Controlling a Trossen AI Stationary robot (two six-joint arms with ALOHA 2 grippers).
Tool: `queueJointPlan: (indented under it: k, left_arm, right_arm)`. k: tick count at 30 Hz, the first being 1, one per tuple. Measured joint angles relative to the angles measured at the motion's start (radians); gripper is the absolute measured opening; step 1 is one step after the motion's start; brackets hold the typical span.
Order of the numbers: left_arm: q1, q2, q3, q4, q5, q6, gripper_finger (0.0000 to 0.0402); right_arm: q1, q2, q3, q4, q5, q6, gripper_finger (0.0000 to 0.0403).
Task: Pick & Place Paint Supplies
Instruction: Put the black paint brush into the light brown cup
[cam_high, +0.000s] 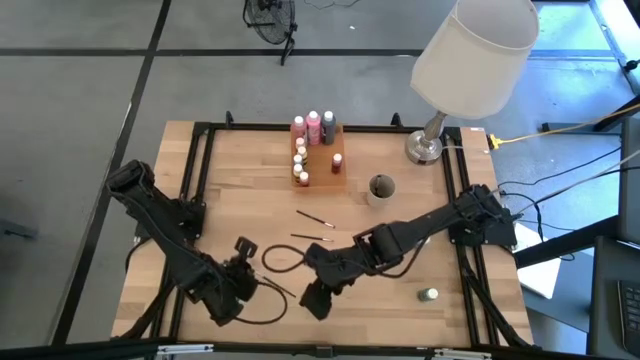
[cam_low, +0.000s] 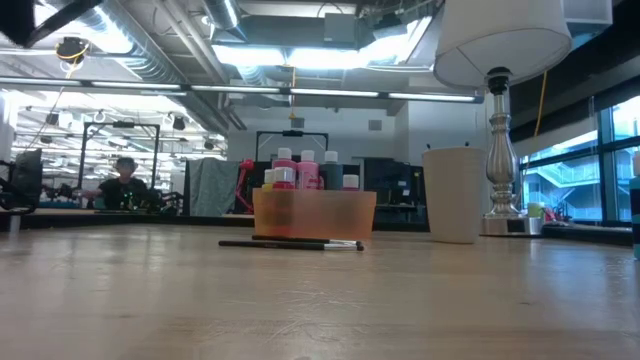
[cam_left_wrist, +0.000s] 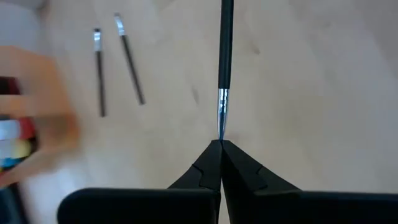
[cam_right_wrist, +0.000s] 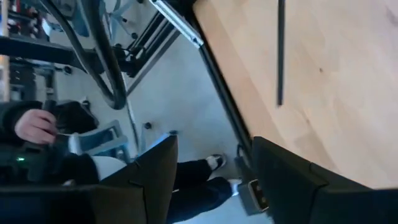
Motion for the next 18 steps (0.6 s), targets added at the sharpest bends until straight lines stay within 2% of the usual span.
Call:
queueJointPlan:
  k: [5,12,18]
  left_arm:
    - [-0.001,0.0,0.044,-0.08,-0.042,0.009,0.0001]
    - [-0.021,0.0,0.125,-0.132,-0.106,0.032,0.0001]
    - [-0.022,0.0,0.169,-0.132,-0.149,0.091,0.0001]
  right_arm:
    - [-0.032,0.0,0.0,-0.013,-0.033,0.042,0.0212]
    - [-0.099,0.0,0.0,-0.145,-0.067,0.058,0.0212]
    - [-0.148,0.0,0.0,-0.109,-0.106,0.043,0.0212]
